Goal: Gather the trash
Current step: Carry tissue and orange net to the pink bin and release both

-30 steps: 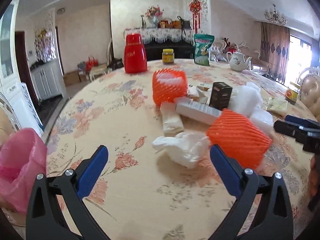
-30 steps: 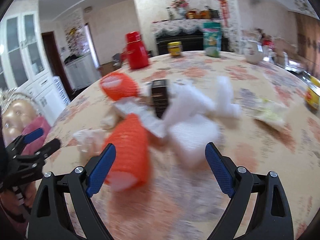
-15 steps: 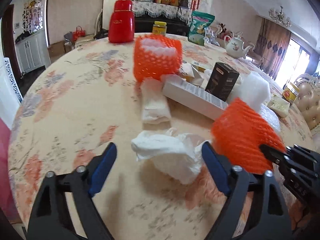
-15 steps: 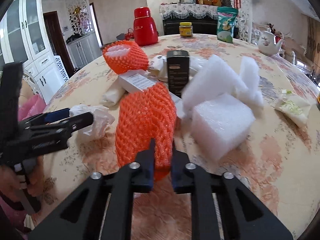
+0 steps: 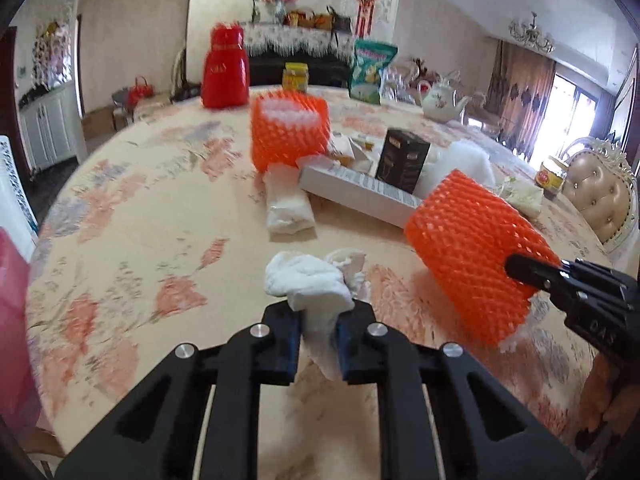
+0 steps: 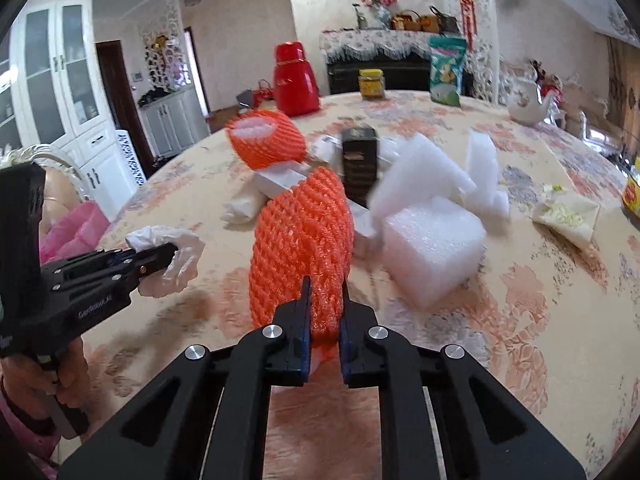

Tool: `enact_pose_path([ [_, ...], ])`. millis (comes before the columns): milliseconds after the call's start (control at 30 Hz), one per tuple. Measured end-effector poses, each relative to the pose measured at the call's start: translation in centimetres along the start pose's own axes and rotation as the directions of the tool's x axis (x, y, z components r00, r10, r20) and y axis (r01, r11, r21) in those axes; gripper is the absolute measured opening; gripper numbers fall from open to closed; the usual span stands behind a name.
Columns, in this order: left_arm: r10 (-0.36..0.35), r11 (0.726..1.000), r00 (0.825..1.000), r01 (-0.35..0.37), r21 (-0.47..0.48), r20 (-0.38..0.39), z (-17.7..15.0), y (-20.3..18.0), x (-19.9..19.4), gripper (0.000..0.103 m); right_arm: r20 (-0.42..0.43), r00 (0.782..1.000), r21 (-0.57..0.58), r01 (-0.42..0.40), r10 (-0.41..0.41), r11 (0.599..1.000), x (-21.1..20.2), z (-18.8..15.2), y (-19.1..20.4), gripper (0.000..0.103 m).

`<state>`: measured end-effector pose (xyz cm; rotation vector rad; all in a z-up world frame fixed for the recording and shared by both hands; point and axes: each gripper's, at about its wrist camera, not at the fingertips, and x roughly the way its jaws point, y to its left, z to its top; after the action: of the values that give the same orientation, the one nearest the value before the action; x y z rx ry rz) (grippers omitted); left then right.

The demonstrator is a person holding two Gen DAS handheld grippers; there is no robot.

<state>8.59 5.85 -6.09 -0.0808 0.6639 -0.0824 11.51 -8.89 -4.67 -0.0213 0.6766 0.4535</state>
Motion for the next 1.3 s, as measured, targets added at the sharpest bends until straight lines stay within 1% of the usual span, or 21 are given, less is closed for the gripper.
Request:
enact_pose_path([
  [167, 0.053, 0.998, 0.993, -0.054, 0.008, 0.103, -1.0, 1.6, -4.1, 0.015, 0.033, 0.999, -0.047, -0.041, 0.042, 0.998, -1.0, 0.2, 2.9, 0.013],
  [233, 0.072, 0.997, 0.989, -0.073, 0.003, 0.13, -1.3, 2.3, -5.3, 0.015, 0.042, 0.997, -0.079, -0.064, 0.068, 0.995, -1.4, 0.4, 4.5, 0.013],
  [333, 0.125, 0.992, 0.979, -0.123, -0.022, 0.161, -1.9, 3.9, -7.0, 0.015, 0.04, 0.994, -0.125, -0.094, 0.1, 0.988, -1.3, 0.8, 6.6, 0.013],
  [400, 0.16, 0.987, 0.972, -0.152, -0.058, 0.174, -2.3, 5.4, -8.2, 0.015, 0.041, 0.991, -0.169, -0.12, 0.129, 0.978, -1.1, 1.0, 8.5, 0.013],
  [500, 0.233, 0.97, 0.952, -0.215, -0.111, 0.197, -2.8, 7.8, -10.0, 0.015, 0.044, 0.983, -0.205, -0.164, 0.177, 0.965, -0.6, 1.7, 10.8, 0.013],
  [567, 0.282, 0.955, 0.935, -0.254, -0.152, 0.212, -3.1, 9.5, -11.3, 0.015, 0.046, 0.971, -0.218, -0.218, 0.233, 0.951, 0.1, 2.3, 12.4, 0.013],
  [633, 0.338, 0.933, 0.916, -0.298, -0.2, 0.215, -3.3, 11.7, -12.5, 0.015, 0.039, 0.961, -0.242, -0.258, 0.275, 0.935, 1.0, 2.9, 14.2, 0.013],
  [700, 0.382, 0.914, 0.9, -0.333, -0.233, 0.209, -3.5, 13.6, -13.5, 0.015, 0.033, 0.946, -0.278, -0.301, 0.322, 0.912, 2.0, 3.6, 16.5, 0.013],
  [733, 0.409, 0.901, 0.888, -0.356, -0.248, 0.209, -3.6, 14.5, -14.1, 0.015, 0.028, 0.937, -0.293, -0.327, 0.349, 0.899, 2.6, 3.9, 17.7, 0.013],
  [767, 0.436, 0.887, 0.876, -0.38, -0.261, 0.208, -3.6, 15.4, -14.6, 0.016, 0.022, 0.93, -0.305, -0.343, 0.367, 0.888, 3.2, 4.2, 18.7, 0.013],
  [800, 0.476, 0.867, 0.856, -0.418, -0.272, 0.202, -3.7, 16.8, -15.2, 0.016, 0.015, 0.921, -0.319, -0.363, 0.388, 0.875, 3.6, 4.6, 19.8, 0.013],
  [833, 0.495, 0.856, 0.846, -0.438, -0.275, 0.196, -3.7, 17.5, -15.6, 0.016, 0.01, 0.909, -0.342, -0.389, 0.418, 0.855, 4.3, 5.2, 21.4, 0.013],
  [867, 0.517, 0.843, 0.836, -0.461, -0.277, 0.184, -3.8, 18.5, -15.9, 0.016, 0.008, 0.901, -0.356, -0.403, 0.434, 0.843, 4.5, 5.6, 22.5, 0.013],
  [933, 0.563, 0.811, 0.813, -0.507, -0.293, 0.152, -3.9, 20.9, -16.6, 0.016, -0.011, 0.879, -0.385, -0.443, 0.476, 0.809, 5.8, 6.6, 25.4, 0.013],
  [967, 0.579, 0.797, 0.803, -0.521, -0.306, 0.141, -3.9, 22.1, -17.0, 0.016, -0.017, 0.871, -0.389, -0.458, 0.491, 0.799, 6.1, 6.9, 26.4, 0.013],
  [1000, 0.6, 0.779, 0.79, -0.539, -0.322, 0.129, -4.0, 23.7, -17.5, 0.016, -0.029, 0.863, -0.396, -0.474, 0.505, 0.787, 6.7, 7.3, 27.5, 0.013],
  [1033, 0.612, 0.768, 0.781, -0.549, -0.33, 0.125, -4.1, 24.5, -17.9, 0.016, -0.043, 0.855, -0.404, -0.488, 0.516, 0.774, 7.6, 7.8, 29.1, 0.013],
  [1067, 0.628, 0.753, 0.769, -0.562, -0.343, 0.118, -4.1, 25.9, -18.2, 0.016, -0.051, 0.852, -0.409, -0.493, 0.521, 0.767, 8.3, 8.2, 30.2, 0.013],
  [1167, 0.641, 0.732, 0.761, -0.566, -0.38, 0.1, -4.1, 29.0, -18.4, 0.017, -0.074, 0.842, -0.423, -0.512, 0.535, 0.748, 10.3, 8.8, 33.4, 0.013],
  [1233, 0.637, 0.725, 0.765, -0.556, -0.405, 0.09, -4.0, 30.9, -18.0, 0.019, -0.088, 0.833, -0.413, -0.529, 0.546, 0.741, 11.6, 9.1, 34.9, 0.013],
  [1300, 0.642, 0.716, 0.762, -0.556, -0.422, 0.086, -4.0, 32.2, -17.3, 0.019, -0.106, 0.829, -0.394, -0.542, 0.549, 0.742, 13.0, 9.2, 36.2, 0.013],
])
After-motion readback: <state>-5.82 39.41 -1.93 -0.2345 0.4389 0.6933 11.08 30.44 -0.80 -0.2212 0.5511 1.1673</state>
